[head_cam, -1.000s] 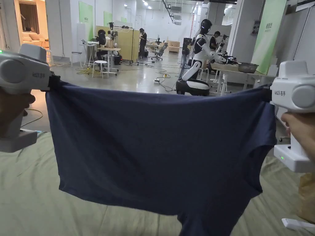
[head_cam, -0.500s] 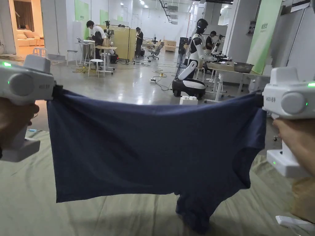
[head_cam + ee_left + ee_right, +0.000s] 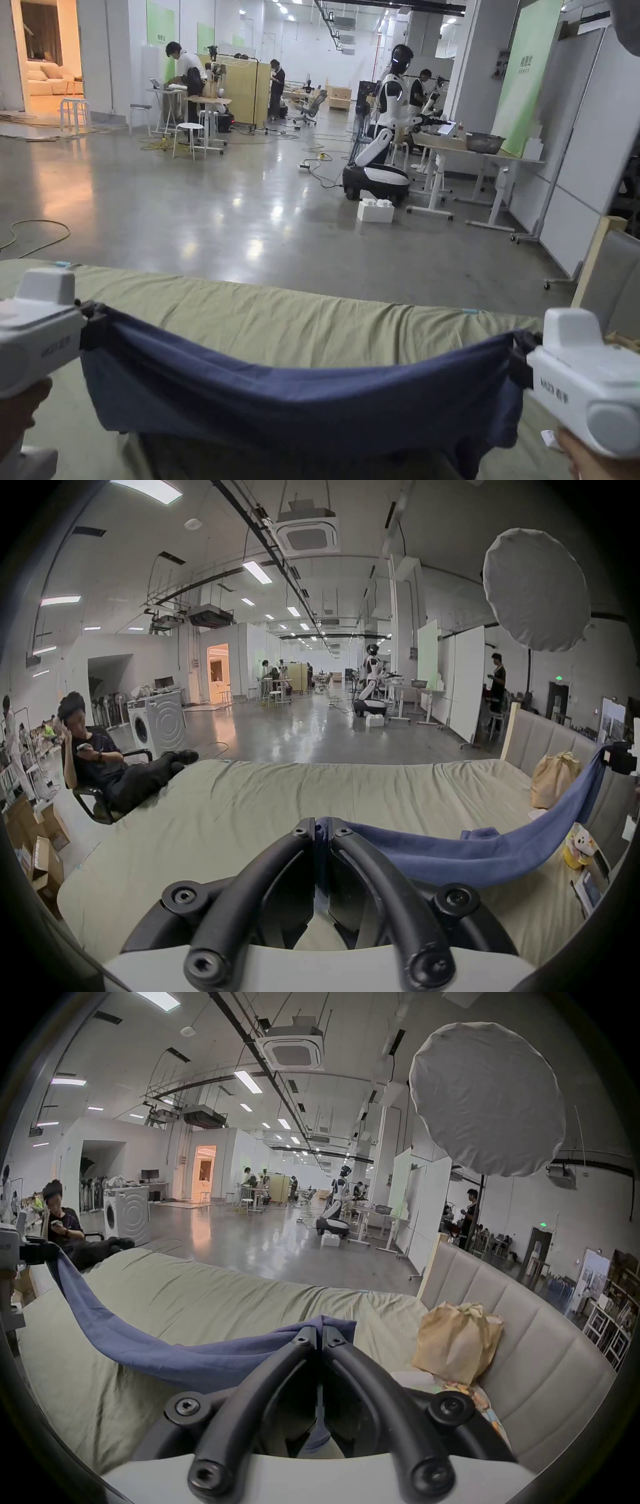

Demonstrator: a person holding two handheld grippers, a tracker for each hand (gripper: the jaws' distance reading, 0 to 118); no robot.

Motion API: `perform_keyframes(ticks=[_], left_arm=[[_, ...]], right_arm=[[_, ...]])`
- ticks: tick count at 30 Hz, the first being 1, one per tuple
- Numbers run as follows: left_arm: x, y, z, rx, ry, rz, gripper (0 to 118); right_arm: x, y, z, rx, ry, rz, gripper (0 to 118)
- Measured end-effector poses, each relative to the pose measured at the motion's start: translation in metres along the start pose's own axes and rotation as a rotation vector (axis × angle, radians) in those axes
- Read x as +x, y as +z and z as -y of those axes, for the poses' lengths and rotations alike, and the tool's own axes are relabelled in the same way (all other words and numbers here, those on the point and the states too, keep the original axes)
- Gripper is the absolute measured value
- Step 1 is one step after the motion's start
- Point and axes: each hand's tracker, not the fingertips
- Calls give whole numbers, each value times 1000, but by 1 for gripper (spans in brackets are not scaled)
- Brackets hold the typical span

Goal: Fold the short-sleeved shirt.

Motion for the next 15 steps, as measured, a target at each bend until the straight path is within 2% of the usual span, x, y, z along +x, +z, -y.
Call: perform_keyframes(ticks=[5,6,10,15], left_arm=[[-6,67,26,54,-14,12,6],[-8,80,31,61,-17,16,6],[-18,120,52,46,16,27,6],[-27,151,88,-55,44,39,6]], right_arm=[[-1,59,25,78,64,28,2],[-2,72,32,54,48,39,2],[-9,117,52,56,73,59,2],[-17,154,86,-47,47,44,2]])
